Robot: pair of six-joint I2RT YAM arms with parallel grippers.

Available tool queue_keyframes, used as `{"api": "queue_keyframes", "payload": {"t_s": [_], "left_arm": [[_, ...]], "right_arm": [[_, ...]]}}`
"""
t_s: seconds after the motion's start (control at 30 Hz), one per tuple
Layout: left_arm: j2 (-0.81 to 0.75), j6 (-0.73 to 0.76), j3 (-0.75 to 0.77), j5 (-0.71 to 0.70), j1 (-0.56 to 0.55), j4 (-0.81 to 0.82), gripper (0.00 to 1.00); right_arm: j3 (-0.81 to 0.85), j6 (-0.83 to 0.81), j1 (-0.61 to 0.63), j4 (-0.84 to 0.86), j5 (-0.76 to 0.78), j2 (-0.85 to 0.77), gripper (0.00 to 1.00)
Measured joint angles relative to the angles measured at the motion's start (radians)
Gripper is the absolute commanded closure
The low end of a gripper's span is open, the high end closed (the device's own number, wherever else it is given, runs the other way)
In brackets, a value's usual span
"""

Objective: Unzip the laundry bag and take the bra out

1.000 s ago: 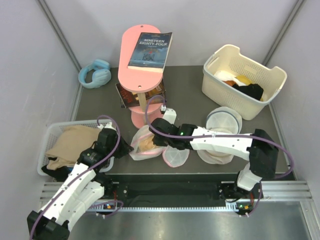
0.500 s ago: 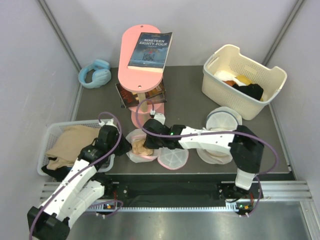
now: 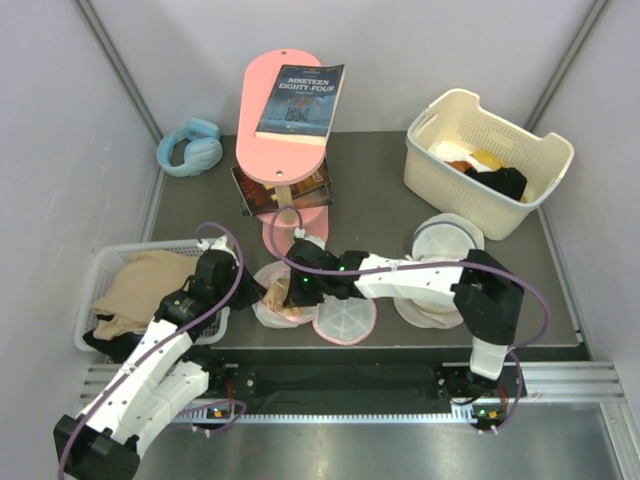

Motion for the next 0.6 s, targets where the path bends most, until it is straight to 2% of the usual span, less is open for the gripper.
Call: {"api": "queue_keyframes", "payload": {"t_s": [0.33,0.47,0.6], "left_arm": [[-0.013,0.001,0.0,-0.002,0.0,0.0,1.0],[-0.027,0.005,0.0,0.003,0.0,0.001,1.0],[-0.028,0.011,0.0,0.021,0.0,0.003,1.0]], "right_arm": [[-0.199,0.061,-0.103,0.049,-0.036,-0.28,1.0],[-0.209,0.075,-0.134,0.068,-0.035,-0.293,1.0],[-0.18,0.092,-0.136,0.077,-0.037,-0.237,1.0]]}}
